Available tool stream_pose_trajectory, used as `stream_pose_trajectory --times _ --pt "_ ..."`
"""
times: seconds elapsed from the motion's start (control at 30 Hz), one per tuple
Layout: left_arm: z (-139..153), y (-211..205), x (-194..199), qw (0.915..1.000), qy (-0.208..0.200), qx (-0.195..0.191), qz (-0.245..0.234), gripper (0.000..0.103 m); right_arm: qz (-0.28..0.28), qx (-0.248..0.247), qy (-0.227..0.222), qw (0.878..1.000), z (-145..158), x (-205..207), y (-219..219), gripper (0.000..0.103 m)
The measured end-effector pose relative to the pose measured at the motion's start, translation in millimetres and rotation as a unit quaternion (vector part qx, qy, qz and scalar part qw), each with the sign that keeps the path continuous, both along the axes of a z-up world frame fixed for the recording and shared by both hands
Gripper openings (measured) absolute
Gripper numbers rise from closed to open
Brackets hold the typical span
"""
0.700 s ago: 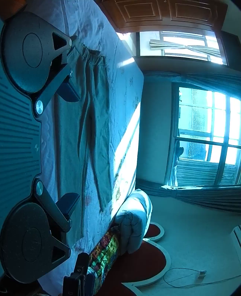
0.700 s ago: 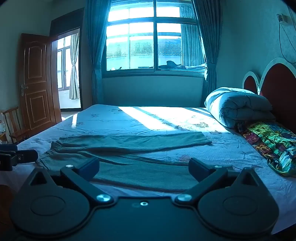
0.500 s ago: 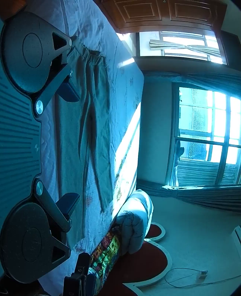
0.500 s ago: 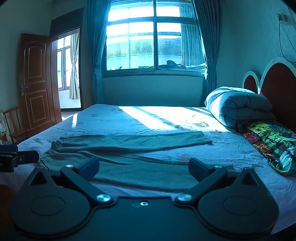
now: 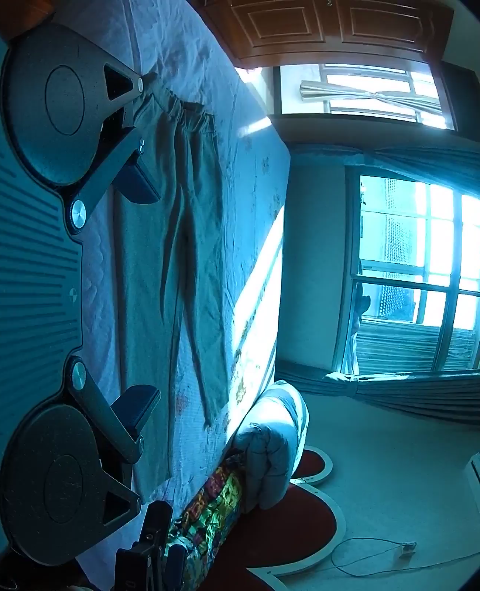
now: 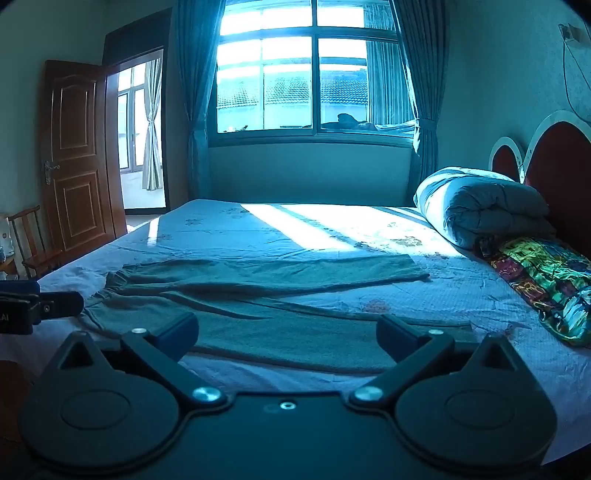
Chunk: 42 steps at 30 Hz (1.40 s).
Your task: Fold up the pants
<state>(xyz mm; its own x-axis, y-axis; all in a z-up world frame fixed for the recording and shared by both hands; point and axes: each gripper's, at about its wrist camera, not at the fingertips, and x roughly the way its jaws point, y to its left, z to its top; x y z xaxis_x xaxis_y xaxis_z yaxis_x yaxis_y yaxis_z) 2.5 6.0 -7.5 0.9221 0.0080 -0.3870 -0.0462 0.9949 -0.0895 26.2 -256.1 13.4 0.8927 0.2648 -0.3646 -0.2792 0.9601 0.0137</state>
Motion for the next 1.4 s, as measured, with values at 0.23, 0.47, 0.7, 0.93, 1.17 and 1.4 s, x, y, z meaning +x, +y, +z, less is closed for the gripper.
stream_pose_trajectory --times 0.23,0.47,0.7,0.93,1.17,1.4 --pt "-1.9 -0.4 1.1 1.0000 0.000 0.001 0.000 0.103 -0.001 0.000 0.000 1.000 -1.0 -0.7 1.8 0.097" --pt "-4.3 -2.3 2.8 1.0000 0.006 0.004 0.003 0.103 0.000 -0.002 -0.001 1.000 -1.2 -1.0 1.4 0.097" --pt "-6.8 -5.6 6.8 0.9999 0.011 0.004 0.002 0.103 -0.003 -0.001 0.002 1.000 -2.3 0.9 1.0 0.097" --pt "-6.7 -6.9 6.0 0.9999 0.011 0.003 0.003 0.103 -0.003 -0.002 0.002 1.000 -1.8 0.8 1.3 0.097" --pt "-5.5 -5.4 5.2 0.9999 0.010 0.003 0.001 0.103 -0.004 -0.001 0.002 1.000 -1.0 1.7 -0.2 0.097" --pt "-4.9 -5.1 5.2 0.9999 0.011 0.003 0.002 0.103 -0.004 -0.001 0.002 1.000 -1.3 1.3 0.4 0.097"
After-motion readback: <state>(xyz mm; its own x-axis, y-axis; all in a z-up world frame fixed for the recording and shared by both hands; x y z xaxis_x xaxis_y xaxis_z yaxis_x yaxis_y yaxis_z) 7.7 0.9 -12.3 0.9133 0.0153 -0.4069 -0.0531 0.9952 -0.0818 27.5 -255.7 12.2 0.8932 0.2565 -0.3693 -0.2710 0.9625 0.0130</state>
